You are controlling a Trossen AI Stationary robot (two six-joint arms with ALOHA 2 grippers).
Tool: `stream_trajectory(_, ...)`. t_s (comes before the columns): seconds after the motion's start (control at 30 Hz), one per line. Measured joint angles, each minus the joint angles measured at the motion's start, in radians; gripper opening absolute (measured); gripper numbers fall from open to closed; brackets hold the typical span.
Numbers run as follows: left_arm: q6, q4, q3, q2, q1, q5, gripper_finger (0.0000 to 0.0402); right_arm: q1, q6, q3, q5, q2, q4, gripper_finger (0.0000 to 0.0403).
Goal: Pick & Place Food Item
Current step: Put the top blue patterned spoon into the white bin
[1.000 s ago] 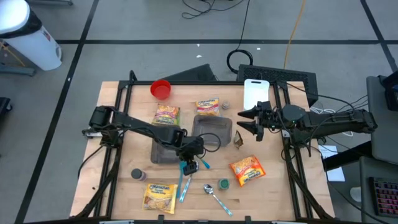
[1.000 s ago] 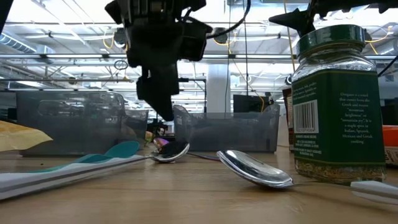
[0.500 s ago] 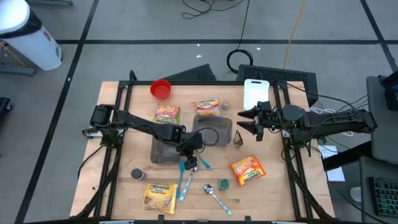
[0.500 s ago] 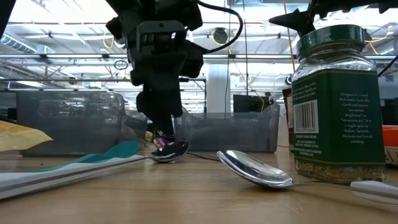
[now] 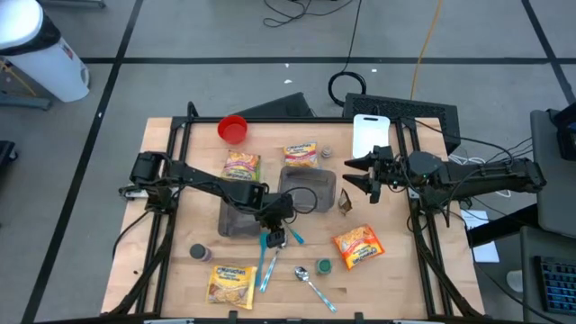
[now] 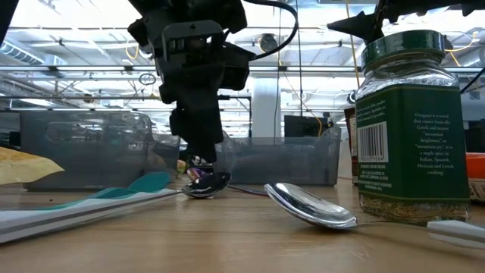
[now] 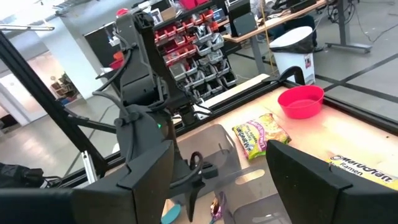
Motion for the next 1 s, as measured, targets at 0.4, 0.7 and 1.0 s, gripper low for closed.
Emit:
stream_trajectory(0.4,-0.029,0.046,0.001,0.060,0.000,0.037,0.0228,0.000,0.000,0.000,0.000,0.000,0.000,0.0249)
stream_trajectory(0.7,-0.021,0.039,0.001,0.074,-0.007,0.043,0.0227,0.000,0.000,0.000,-0.001,0.000,-0.003,0.0249)
stream_trajectory(1.0,-0.010,0.020,0.001,0.074,-0.039,0.024,0.0227,0.000,-0.001,0.000,-0.001,0.000,-0.007,0.0249)
